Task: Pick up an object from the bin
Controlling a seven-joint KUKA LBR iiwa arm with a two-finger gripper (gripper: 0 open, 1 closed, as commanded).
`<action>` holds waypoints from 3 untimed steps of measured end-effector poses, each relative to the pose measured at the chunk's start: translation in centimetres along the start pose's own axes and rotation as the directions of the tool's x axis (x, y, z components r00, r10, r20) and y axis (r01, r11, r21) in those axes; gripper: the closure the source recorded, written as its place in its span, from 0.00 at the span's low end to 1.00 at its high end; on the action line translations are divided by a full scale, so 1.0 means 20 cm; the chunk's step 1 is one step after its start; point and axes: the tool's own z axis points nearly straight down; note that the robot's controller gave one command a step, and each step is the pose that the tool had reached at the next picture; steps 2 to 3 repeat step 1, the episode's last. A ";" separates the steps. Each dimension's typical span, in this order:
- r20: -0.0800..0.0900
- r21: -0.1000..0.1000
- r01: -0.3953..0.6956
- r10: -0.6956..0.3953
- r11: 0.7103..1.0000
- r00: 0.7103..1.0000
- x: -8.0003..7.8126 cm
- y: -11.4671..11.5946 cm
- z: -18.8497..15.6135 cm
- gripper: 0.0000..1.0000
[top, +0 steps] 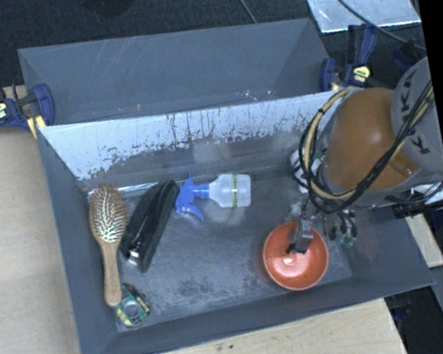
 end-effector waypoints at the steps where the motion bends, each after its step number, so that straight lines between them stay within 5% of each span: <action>1: -0.005 0.001 0.001 -0.001 1.000 1.000 0.00 0.00 -0.13 1.00; 3: -0.005 0.001 0.001 -0.001 1.000 1.000 0.00 0.00 -0.13 1.00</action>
Offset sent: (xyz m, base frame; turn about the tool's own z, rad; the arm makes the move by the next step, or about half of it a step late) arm -0.0012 -0.0002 0.0214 -0.0012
